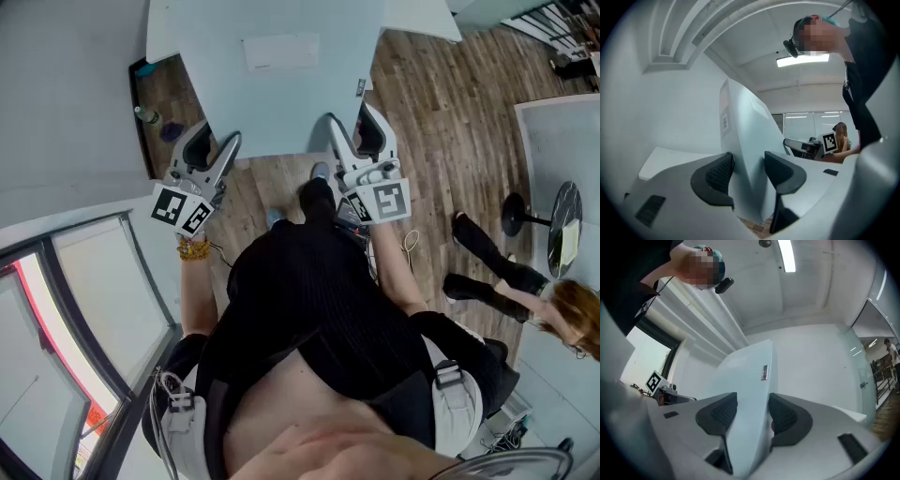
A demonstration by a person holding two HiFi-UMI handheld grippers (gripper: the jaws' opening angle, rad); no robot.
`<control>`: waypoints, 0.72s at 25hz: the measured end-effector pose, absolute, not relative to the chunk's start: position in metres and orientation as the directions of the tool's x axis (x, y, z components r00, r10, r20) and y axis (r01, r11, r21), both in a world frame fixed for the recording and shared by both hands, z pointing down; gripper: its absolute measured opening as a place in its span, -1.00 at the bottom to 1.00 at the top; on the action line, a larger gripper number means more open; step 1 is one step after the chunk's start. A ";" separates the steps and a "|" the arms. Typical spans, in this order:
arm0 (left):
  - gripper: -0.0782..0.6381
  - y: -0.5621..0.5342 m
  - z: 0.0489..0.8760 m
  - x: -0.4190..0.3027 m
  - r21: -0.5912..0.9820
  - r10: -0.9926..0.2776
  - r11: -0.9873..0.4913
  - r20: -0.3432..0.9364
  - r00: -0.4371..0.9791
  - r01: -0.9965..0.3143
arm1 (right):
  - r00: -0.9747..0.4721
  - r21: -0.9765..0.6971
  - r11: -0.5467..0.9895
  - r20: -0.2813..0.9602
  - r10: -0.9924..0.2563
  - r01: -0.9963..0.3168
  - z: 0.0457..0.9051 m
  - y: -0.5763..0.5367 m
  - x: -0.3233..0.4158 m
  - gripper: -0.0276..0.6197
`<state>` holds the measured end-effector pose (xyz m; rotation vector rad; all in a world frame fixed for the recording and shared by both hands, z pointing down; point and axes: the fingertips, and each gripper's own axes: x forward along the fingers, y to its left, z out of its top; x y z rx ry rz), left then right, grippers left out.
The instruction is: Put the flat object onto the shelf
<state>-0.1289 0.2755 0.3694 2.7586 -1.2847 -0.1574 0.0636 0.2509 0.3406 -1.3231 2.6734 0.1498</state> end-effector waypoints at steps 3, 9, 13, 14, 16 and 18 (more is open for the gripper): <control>-0.20 0.273 0.370 -0.125 0.137 -0.761 -0.647 -0.056 0.647 -0.750 | -0.593 0.011 0.602 -0.187 -0.783 -0.798 0.341 0.249 0.068 -0.27; -0.20 0.274 0.371 -0.129 0.133 -0.763 -0.644 -0.054 0.644 -0.753 | -0.597 0.009 0.607 -0.193 -0.779 -0.795 0.343 0.252 0.064 -0.27; -0.19 0.236 0.360 -0.105 0.126 -0.765 -0.642 -0.037 0.643 -0.756 | -0.594 -0.011 0.608 -0.198 -0.779 -0.794 0.336 0.213 0.088 -0.27; -0.19 0.219 0.359 -0.094 0.124 -0.765 -0.641 -0.031 0.643 -0.757 | -0.594 -0.016 0.609 -0.199 -0.780 -0.793 0.336 0.196 0.100 -0.27; -0.19 0.191 0.362 -0.074 0.123 -0.769 -0.636 -0.025 0.638 -0.762 | -0.597 -0.020 0.613 -0.200 -0.777 -0.790 0.339 0.167 0.120 -0.27; -0.19 0.169 0.365 -0.063 0.122 -0.774 -0.630 -0.023 0.633 -0.767 | -0.603 -0.019 0.619 -0.201 -0.772 -0.785 0.342 0.144 0.131 -0.27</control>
